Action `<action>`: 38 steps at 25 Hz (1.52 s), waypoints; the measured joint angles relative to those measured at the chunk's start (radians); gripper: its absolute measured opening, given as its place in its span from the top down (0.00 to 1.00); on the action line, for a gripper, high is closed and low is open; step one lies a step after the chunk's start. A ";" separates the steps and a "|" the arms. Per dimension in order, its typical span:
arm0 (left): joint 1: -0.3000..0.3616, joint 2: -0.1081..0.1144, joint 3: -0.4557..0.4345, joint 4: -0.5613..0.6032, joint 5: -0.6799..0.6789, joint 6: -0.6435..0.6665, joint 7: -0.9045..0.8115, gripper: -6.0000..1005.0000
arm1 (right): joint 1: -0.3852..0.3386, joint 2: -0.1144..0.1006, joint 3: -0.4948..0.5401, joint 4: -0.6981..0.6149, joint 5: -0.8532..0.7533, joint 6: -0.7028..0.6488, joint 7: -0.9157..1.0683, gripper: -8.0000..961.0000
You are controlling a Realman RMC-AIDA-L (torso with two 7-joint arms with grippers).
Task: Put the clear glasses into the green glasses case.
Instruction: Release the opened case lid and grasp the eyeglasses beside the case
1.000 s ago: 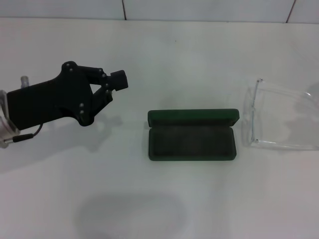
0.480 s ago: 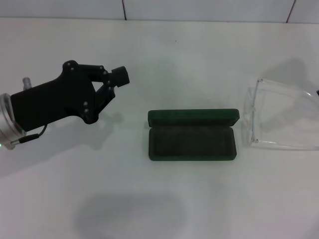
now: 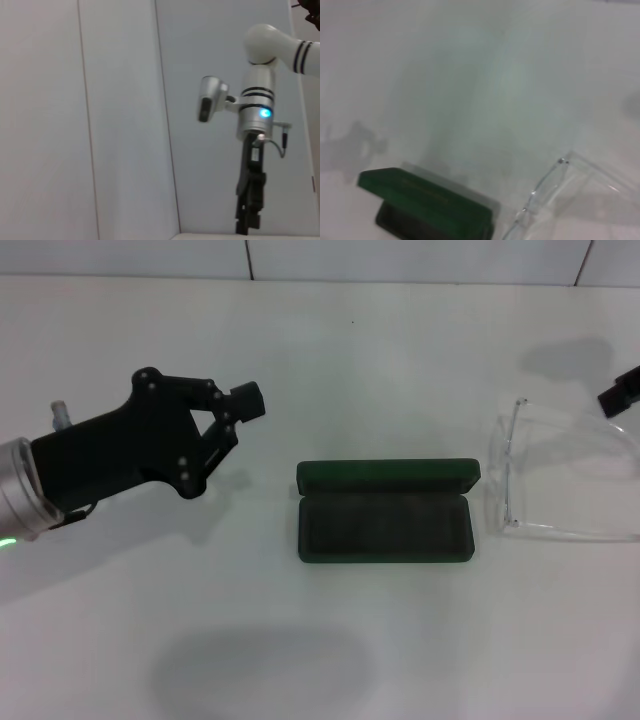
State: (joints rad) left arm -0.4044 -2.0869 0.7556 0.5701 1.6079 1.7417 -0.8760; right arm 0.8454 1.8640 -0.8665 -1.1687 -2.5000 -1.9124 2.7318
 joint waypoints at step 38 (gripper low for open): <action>0.005 -0.003 0.030 -0.096 0.058 -0.050 0.168 0.97 | 0.251 0.143 -0.122 0.424 -0.279 0.355 0.110 0.19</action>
State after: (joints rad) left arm -0.3997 -2.0902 0.7853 0.4740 1.6660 1.6918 -0.7082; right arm 1.0962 2.0074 -0.9886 -0.7445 -2.7793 -1.5570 2.8420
